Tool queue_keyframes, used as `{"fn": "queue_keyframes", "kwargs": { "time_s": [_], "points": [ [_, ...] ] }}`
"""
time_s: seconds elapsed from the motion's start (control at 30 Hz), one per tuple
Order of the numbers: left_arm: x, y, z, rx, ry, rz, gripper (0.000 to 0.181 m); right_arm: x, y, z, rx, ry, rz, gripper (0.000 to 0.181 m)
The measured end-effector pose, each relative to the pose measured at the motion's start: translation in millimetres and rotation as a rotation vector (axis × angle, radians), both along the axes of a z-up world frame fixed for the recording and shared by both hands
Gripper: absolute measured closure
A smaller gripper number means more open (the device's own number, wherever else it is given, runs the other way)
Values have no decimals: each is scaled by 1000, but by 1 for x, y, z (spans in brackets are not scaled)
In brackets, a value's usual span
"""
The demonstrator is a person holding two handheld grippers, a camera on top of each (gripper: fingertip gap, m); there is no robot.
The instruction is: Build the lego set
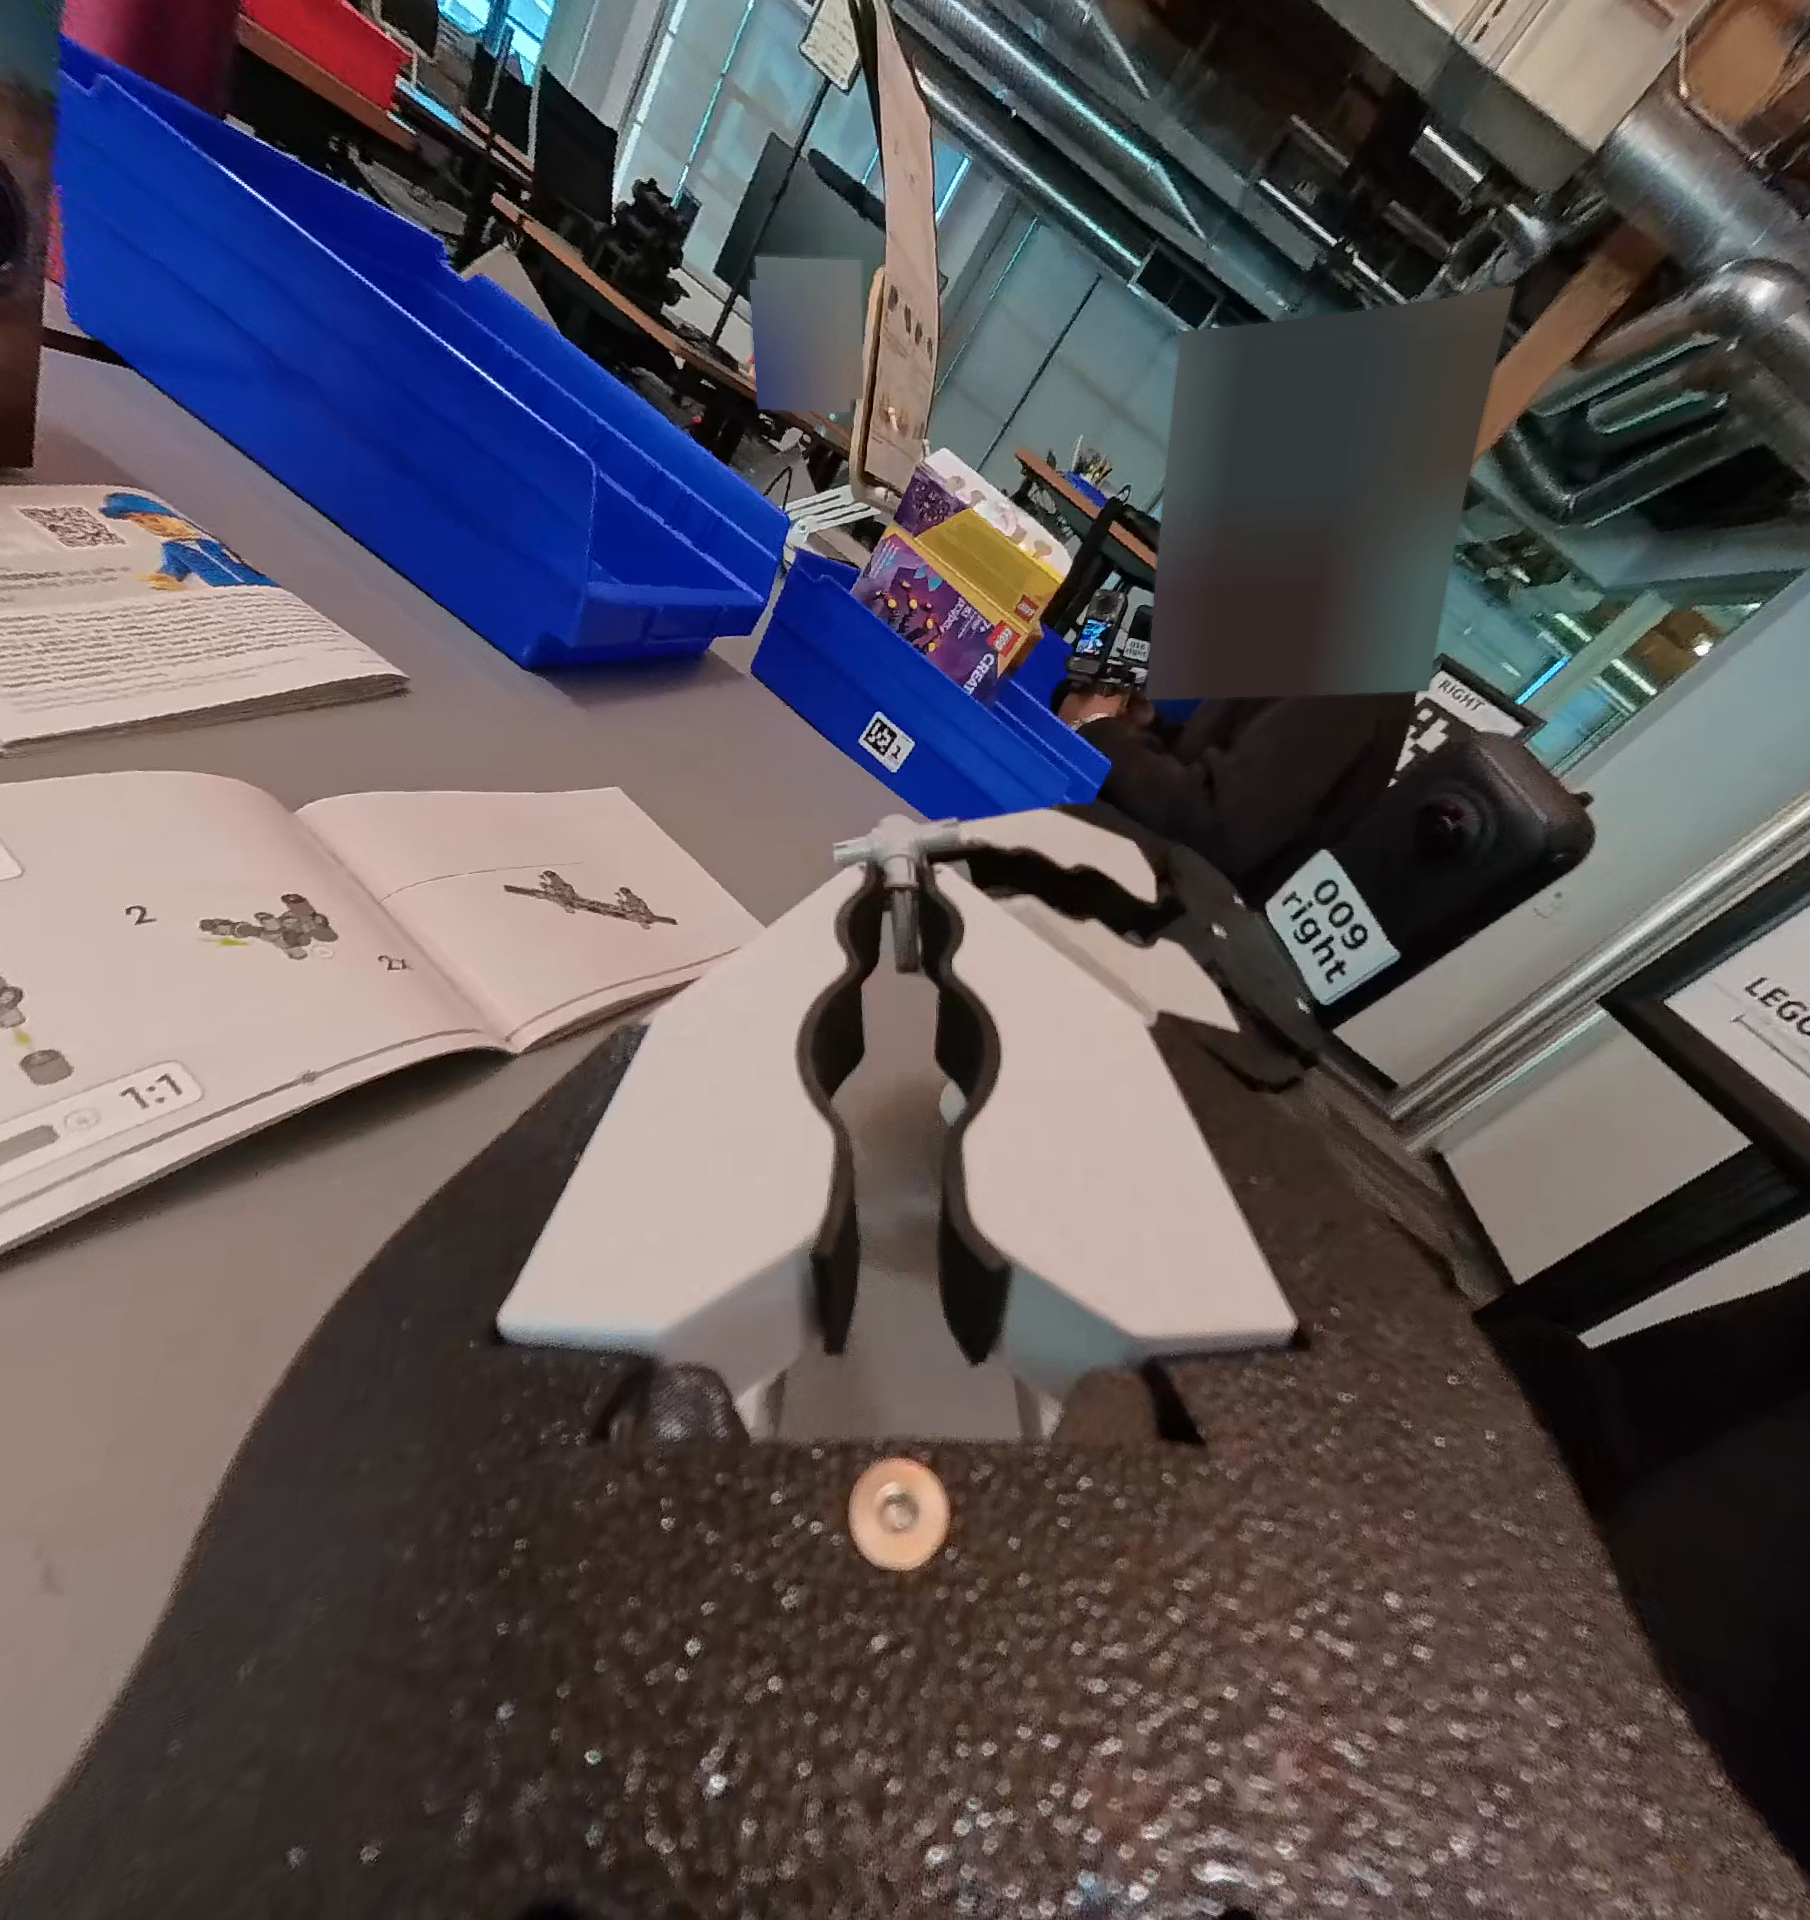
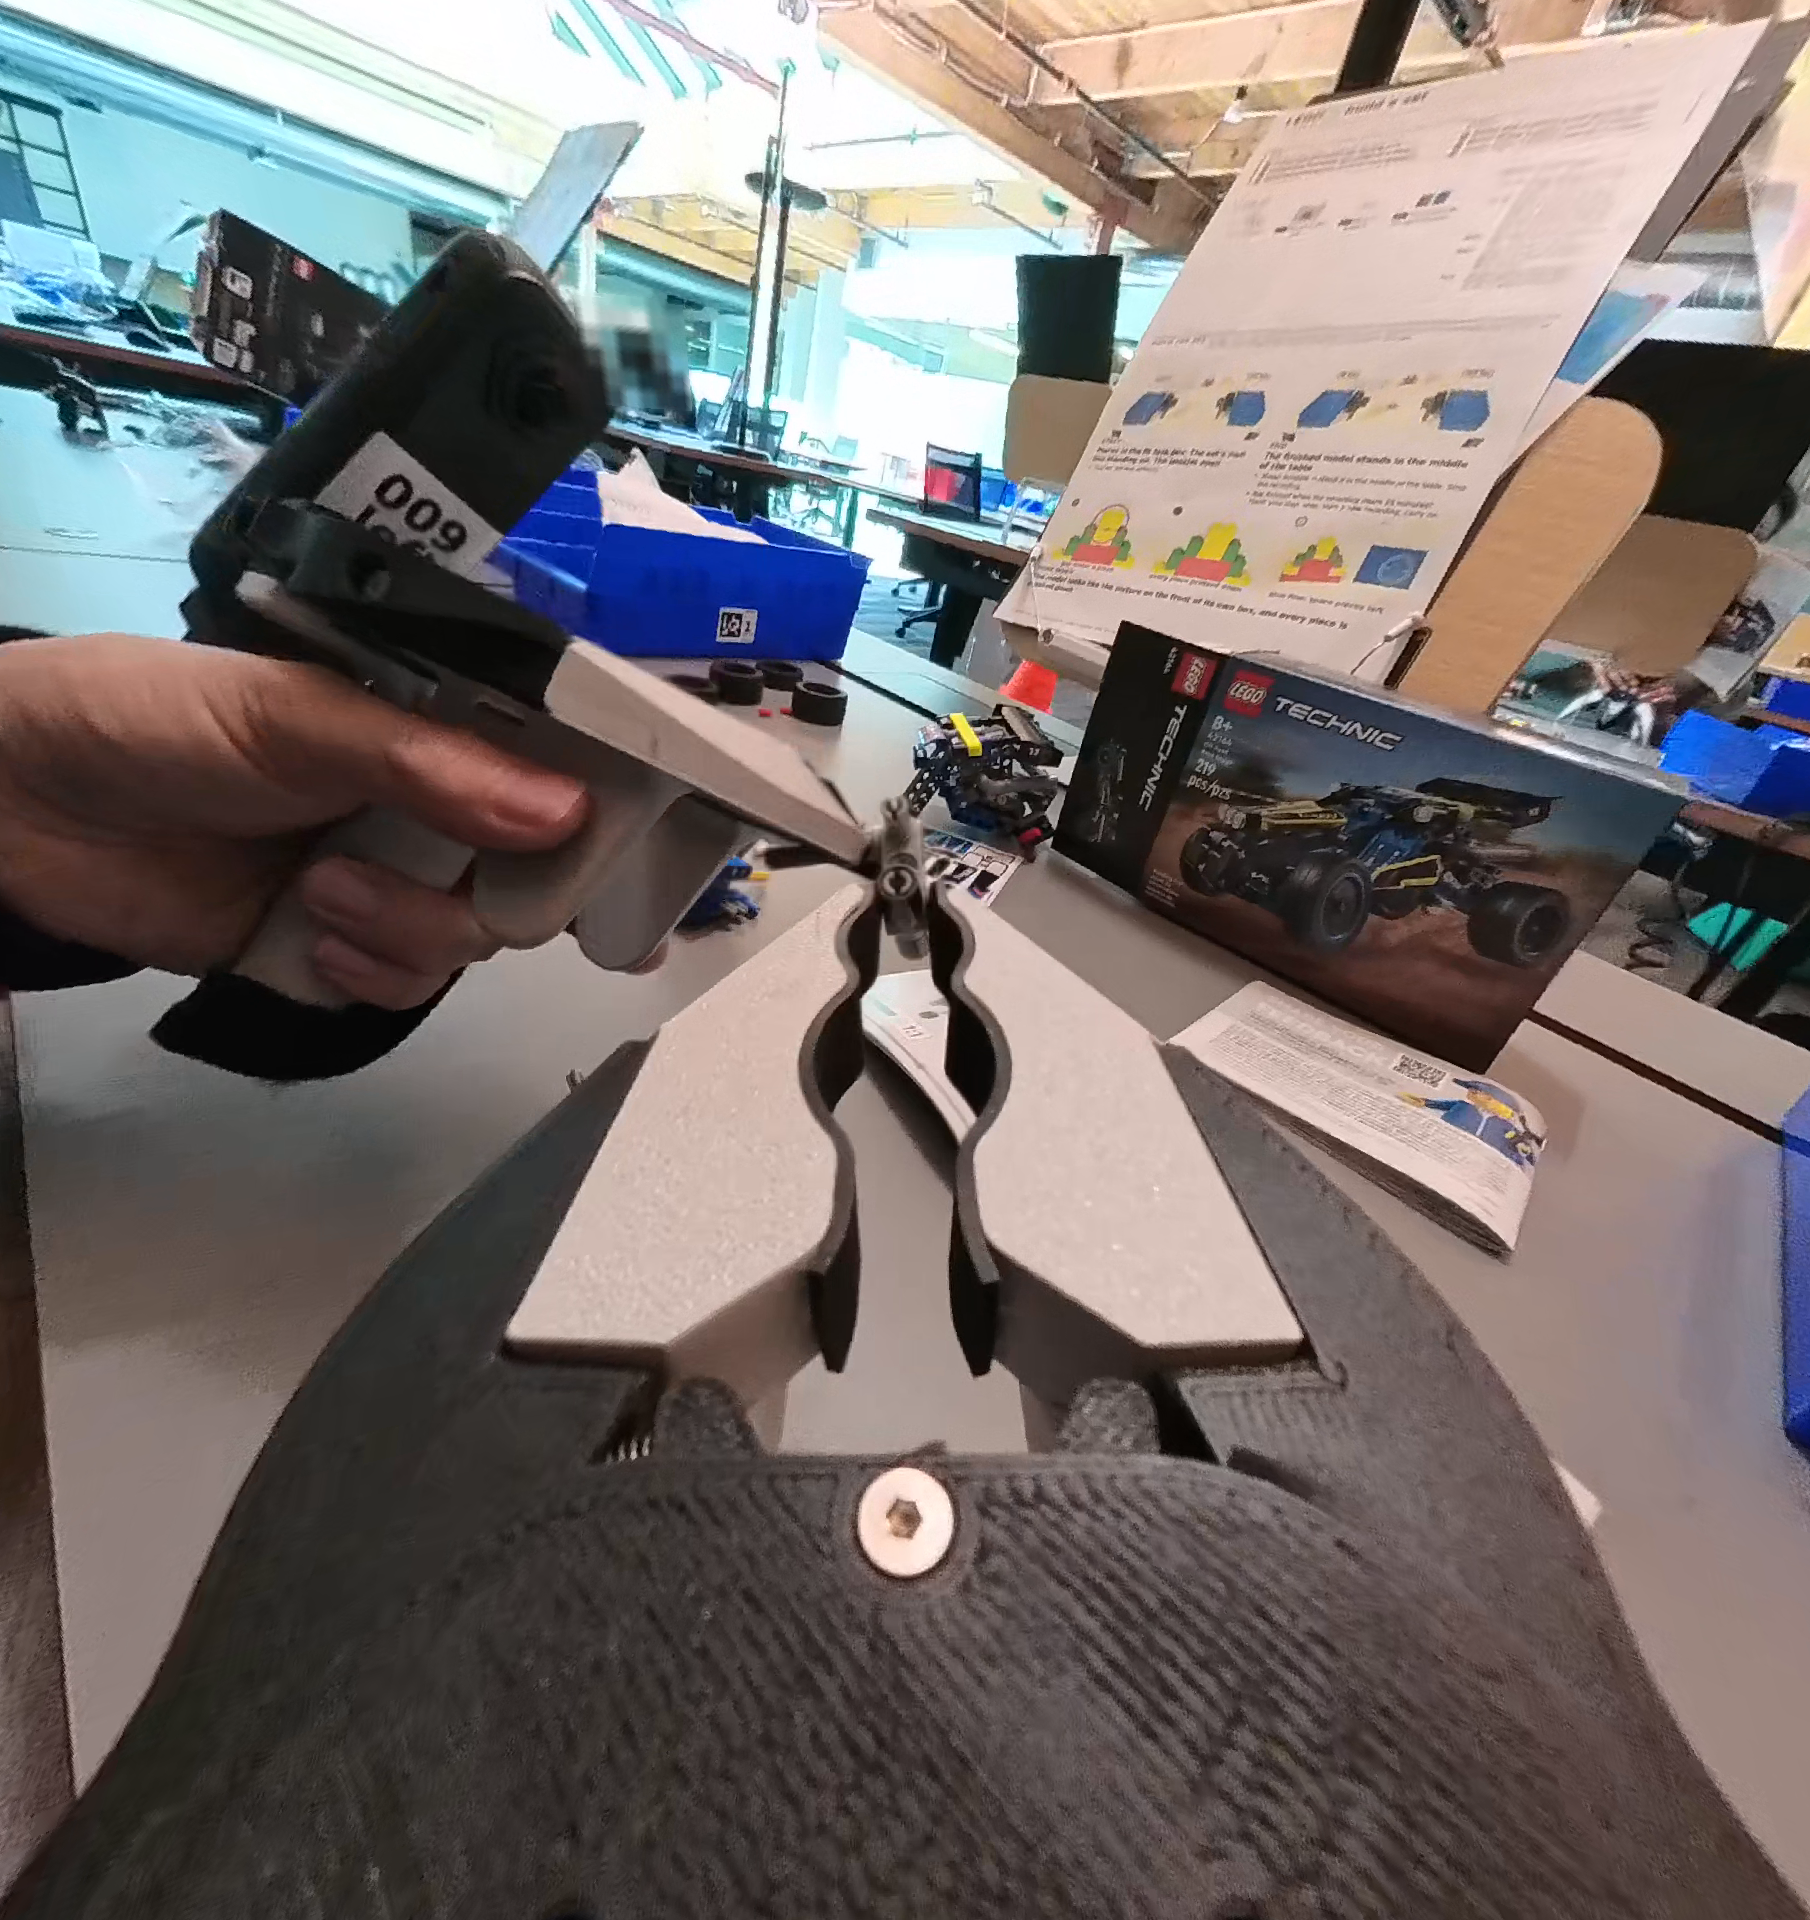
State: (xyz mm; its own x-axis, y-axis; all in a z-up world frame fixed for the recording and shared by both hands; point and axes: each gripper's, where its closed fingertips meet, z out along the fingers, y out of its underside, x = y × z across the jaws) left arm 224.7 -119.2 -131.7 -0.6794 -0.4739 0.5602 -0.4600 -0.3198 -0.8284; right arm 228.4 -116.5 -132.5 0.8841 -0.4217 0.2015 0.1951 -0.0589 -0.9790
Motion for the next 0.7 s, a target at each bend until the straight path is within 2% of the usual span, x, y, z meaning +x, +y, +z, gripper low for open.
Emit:
{"fn": "queue_keyframes", "kwargs": {
  "time_s": [0.17, 0.3, 0.43, 0.53, 0.7],
  "points": [
    [-8, -3, -10, 154, -65, 18, 176, -6, -2, -10, -57, -13, 74, 175],
    [-27, -7, -10, 319, -190, -70, 170, -16, -12, -20, -82, 64, 224, 176],
    [-40, 1, -3, 423, -305, -136, 166, -32, -18, -38, -208, 118, 431, 176],
    [-47, 5, -4, 458, -338, -250, 167, -38, -16, -41, -260, 98, 550, 176],
    [-54, 11, -31, 662, -420, -424, 167, -50, -8, -51, -377, 135, 755, 175]
  ]
}}
